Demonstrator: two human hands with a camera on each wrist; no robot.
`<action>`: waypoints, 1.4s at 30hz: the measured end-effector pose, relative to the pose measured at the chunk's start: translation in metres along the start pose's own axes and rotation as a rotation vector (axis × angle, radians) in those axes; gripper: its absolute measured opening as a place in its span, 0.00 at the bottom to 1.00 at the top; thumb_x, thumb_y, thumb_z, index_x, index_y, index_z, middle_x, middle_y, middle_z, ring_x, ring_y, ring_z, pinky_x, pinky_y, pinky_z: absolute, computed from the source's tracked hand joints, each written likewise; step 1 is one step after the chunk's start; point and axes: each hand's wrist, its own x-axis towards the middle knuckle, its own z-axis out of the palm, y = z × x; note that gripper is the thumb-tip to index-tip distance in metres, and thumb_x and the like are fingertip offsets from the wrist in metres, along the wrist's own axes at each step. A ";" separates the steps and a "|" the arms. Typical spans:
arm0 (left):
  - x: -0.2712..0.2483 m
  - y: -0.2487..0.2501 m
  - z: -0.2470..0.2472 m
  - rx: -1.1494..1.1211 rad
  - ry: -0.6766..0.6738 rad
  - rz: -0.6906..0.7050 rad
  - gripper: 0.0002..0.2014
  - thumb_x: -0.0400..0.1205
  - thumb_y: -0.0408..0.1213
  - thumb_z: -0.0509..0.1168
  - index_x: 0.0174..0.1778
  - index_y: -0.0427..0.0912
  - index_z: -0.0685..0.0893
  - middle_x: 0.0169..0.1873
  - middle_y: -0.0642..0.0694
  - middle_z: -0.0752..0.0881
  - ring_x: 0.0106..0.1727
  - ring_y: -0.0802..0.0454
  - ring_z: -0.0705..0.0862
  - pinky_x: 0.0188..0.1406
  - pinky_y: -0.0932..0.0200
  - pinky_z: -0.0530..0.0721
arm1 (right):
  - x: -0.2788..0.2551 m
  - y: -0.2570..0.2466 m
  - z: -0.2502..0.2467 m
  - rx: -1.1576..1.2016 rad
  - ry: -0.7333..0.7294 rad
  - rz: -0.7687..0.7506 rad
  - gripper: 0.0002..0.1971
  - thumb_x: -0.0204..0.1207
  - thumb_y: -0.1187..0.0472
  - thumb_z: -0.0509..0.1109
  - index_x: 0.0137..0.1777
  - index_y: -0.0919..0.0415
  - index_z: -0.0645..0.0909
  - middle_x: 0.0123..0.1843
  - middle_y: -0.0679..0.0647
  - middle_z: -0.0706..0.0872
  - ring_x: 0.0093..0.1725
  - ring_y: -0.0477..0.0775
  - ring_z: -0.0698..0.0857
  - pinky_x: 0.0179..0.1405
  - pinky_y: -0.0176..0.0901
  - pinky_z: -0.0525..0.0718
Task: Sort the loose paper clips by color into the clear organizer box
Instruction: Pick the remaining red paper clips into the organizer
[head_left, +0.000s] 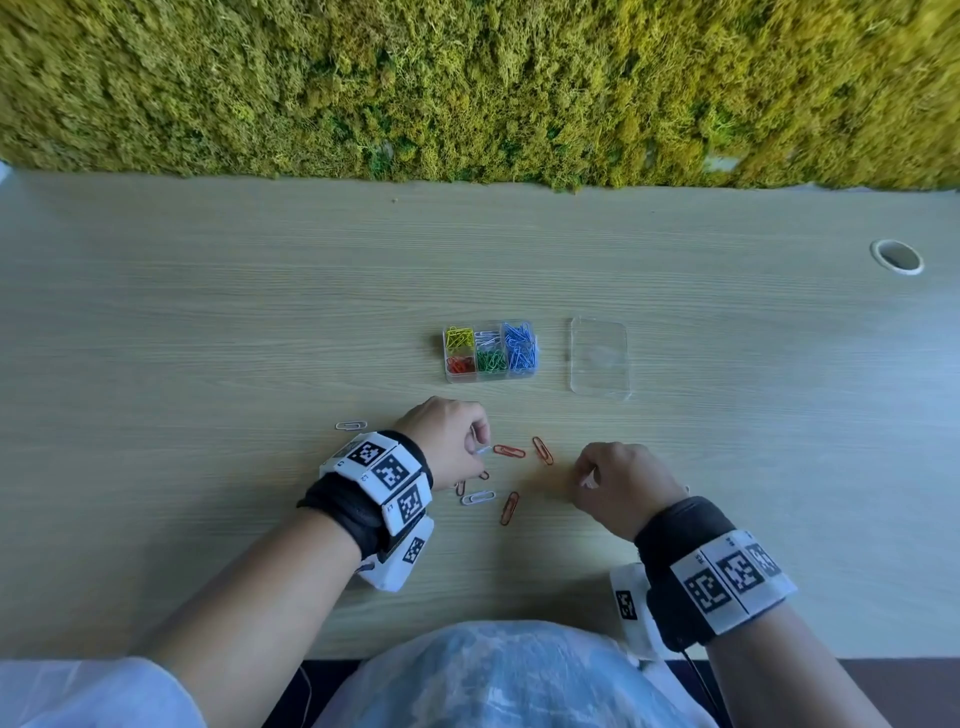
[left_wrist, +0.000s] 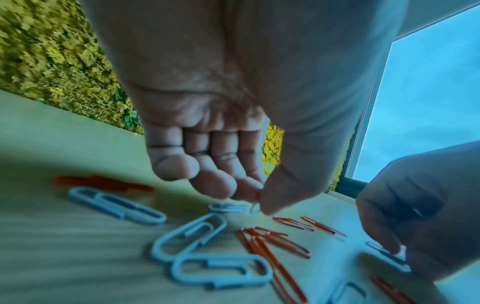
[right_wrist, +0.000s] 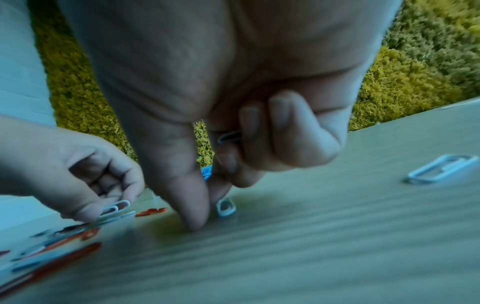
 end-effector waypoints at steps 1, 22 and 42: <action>0.000 -0.001 0.000 -0.008 0.007 0.001 0.08 0.72 0.32 0.67 0.41 0.51 0.80 0.32 0.58 0.81 0.35 0.58 0.79 0.38 0.63 0.76 | 0.000 0.001 0.000 0.016 0.011 -0.006 0.05 0.76 0.58 0.66 0.48 0.55 0.83 0.37 0.46 0.82 0.37 0.48 0.78 0.32 0.35 0.72; 0.007 -0.014 -0.001 -0.457 0.096 -0.155 0.05 0.76 0.36 0.65 0.35 0.49 0.77 0.26 0.53 0.76 0.26 0.54 0.73 0.30 0.59 0.73 | 0.001 0.006 0.000 0.022 0.092 0.097 0.10 0.76 0.53 0.69 0.52 0.57 0.82 0.43 0.51 0.83 0.42 0.50 0.79 0.37 0.38 0.74; 0.008 0.007 -0.006 0.240 0.062 -0.123 0.05 0.74 0.43 0.69 0.32 0.51 0.81 0.44 0.55 0.86 0.47 0.51 0.85 0.47 0.57 0.83 | -0.028 0.074 -0.033 1.703 0.148 0.355 0.14 0.80 0.67 0.52 0.36 0.55 0.72 0.25 0.49 0.75 0.20 0.44 0.74 0.14 0.30 0.71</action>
